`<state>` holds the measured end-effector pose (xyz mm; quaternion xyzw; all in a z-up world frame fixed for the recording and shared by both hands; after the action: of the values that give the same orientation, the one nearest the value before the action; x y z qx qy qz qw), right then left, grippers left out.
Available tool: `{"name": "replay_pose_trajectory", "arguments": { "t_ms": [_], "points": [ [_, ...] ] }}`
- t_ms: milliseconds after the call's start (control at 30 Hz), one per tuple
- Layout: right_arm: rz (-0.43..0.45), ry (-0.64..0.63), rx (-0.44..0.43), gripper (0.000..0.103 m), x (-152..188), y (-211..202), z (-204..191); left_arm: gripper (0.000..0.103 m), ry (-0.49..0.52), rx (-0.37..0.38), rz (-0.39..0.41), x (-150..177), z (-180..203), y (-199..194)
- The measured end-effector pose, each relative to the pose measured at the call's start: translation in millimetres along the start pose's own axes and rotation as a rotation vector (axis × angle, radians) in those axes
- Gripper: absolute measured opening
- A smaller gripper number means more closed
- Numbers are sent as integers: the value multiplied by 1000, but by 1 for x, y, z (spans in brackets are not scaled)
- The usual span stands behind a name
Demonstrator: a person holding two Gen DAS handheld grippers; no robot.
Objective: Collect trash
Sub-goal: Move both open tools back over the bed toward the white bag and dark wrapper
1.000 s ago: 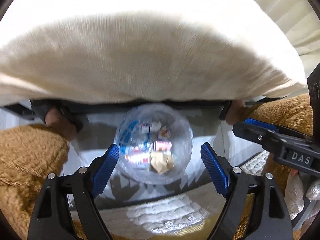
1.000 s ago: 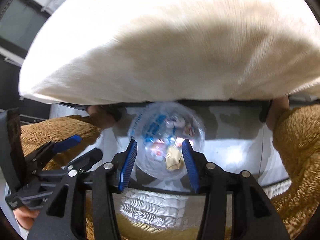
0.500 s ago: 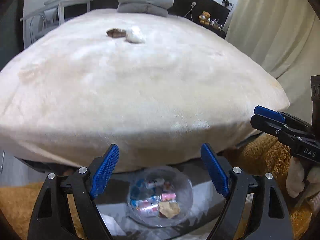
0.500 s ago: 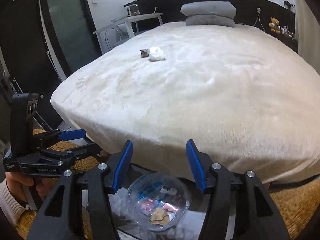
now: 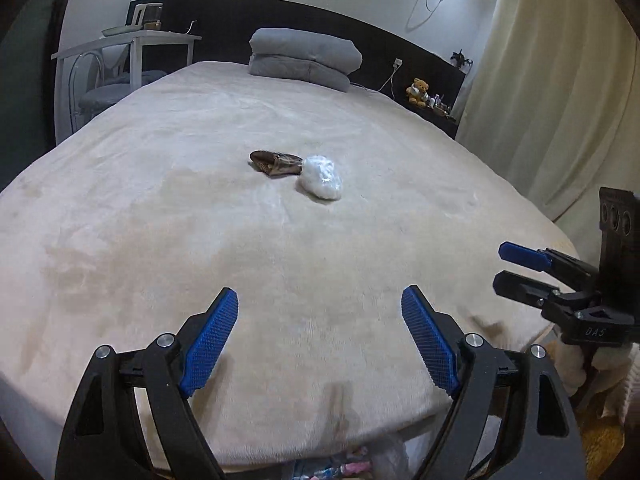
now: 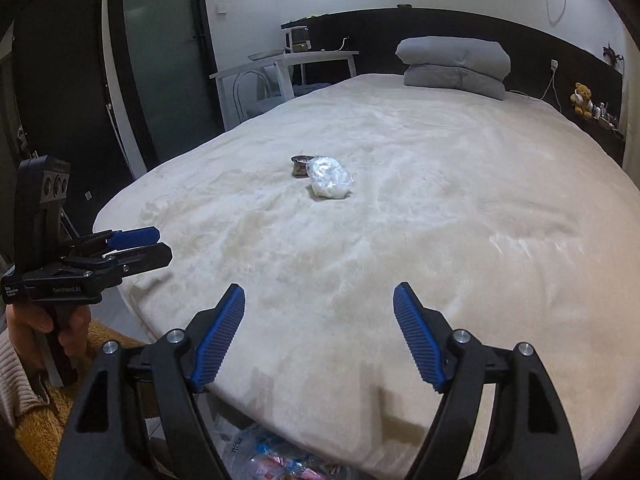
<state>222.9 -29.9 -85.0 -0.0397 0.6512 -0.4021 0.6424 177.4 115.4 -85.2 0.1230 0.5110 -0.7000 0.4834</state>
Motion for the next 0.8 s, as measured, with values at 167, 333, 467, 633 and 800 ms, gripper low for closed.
{"name": "replay_pose_trajectory", "arguments": {
  "t_ms": [167,333,467,633,800],
  "points": [
    [-22,12,-15,82,-24,51,20,90,67,16,41,-30,-6,17],
    [-24,3,-40,88,-48,98,29,90,58,29,68,-59,-36,34],
    [-49,35,-62,90,-63,134,36,97,-75,68,96,-89,-63,42],
    [-92,37,-41,95,-76,172,38,97,-172,103,113,-110,-82,50],
    [-142,116,-35,94,-79,200,50,96,-243,129,125,-122,-93,54]
  ]
}}
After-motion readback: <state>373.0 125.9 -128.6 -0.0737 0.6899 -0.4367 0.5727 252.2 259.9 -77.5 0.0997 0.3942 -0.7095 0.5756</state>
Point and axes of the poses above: each gripper's, at about its wrist camera, not at the fingertips, and y roughly the way its jaws point, z to its right, x to its underside, the point moved 7 cm from there along y, roughly the way its jaws point, and after that the axes turned 14 degrees about -y, right-handed, at the moved point
